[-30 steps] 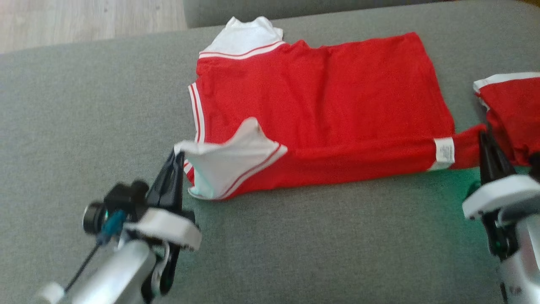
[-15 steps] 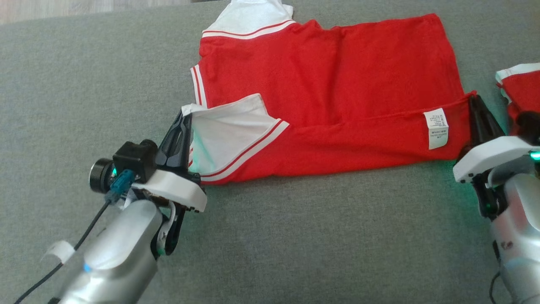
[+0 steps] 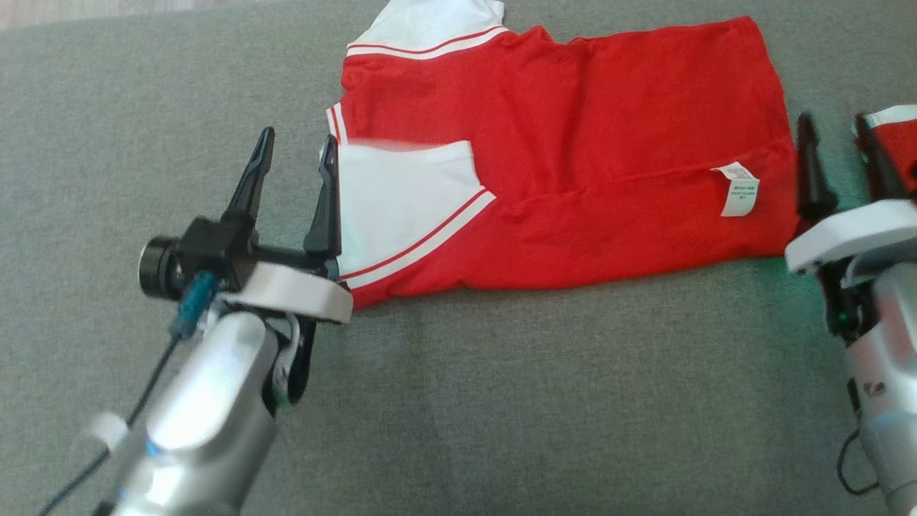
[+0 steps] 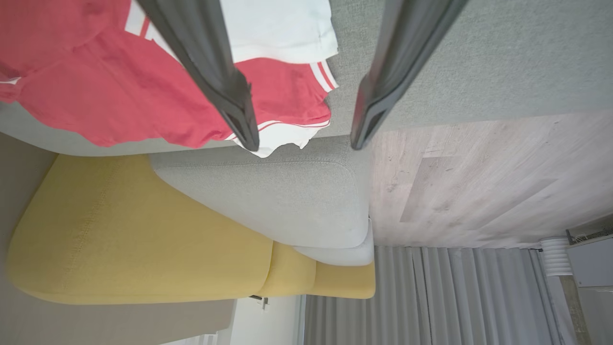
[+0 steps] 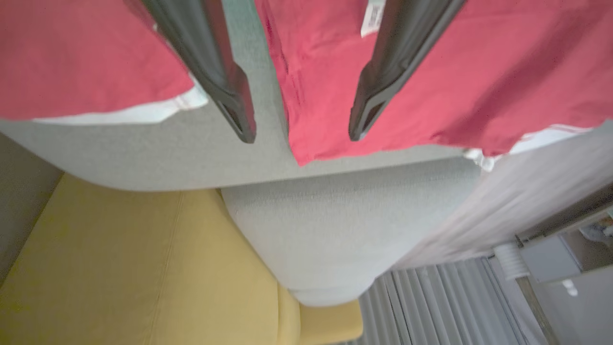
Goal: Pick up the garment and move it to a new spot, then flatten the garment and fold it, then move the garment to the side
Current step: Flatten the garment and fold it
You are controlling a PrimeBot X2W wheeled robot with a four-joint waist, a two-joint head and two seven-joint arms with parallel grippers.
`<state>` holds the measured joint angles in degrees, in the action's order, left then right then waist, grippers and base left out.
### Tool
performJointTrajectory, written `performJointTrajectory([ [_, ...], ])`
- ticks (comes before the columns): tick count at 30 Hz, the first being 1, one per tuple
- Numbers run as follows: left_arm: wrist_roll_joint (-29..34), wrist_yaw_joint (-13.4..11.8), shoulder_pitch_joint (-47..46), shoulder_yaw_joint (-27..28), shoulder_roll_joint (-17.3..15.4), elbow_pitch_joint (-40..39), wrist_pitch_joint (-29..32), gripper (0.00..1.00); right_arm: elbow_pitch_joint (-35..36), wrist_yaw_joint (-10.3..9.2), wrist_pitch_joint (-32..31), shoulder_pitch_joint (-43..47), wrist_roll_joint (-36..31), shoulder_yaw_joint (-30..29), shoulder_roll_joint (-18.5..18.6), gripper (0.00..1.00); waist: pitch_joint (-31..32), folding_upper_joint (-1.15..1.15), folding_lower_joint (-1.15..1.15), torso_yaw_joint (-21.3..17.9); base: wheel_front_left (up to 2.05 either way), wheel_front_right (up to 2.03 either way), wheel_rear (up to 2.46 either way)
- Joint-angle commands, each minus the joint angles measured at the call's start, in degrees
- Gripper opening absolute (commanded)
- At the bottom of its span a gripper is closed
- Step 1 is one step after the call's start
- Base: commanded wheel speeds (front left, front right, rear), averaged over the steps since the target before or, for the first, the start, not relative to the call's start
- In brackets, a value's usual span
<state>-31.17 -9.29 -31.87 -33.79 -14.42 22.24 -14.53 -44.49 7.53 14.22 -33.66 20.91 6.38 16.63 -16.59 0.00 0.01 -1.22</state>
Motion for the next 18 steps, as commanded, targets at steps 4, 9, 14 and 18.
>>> performJointTrajectory([
  [4,4.38,-1.53,6.7,5.65,0.68,-6.09,-0.46,1.0,7.52,-0.04,0.76,3.45,-0.78,-2.67,-0.68,1.0,0.35,0.0,-0.01,-0.45,0.0,0.0,0.0],
  [9,8.24,-2.0,15.89,7.17,2.33,-8.05,-0.46,1.0,10.36,-0.04,0.76,7.95,-1.89,-4.58,-2.23,1.0,1.31,0.0,-0.01,-0.93,0.0,0.0,0.0],
  [14,7.91,-2.18,20.42,8.08,4.03,-2.41,-0.46,1.0,11.19,-0.04,0.77,9.99,-2.6,-5.61,-3.04,1.0,1.93,0.0,-0.01,-1.28,0.0,0.0,0.0],
  [18,7.86,-2.14,18.88,8.73,4.61,2.51,-0.46,1.0,11.28,-0.04,0.77,10.51,-3.0,-5.61,-3.2,1.0,1.78,0.0,-0.01,-1.5,0.0,0.0,0.0],
])
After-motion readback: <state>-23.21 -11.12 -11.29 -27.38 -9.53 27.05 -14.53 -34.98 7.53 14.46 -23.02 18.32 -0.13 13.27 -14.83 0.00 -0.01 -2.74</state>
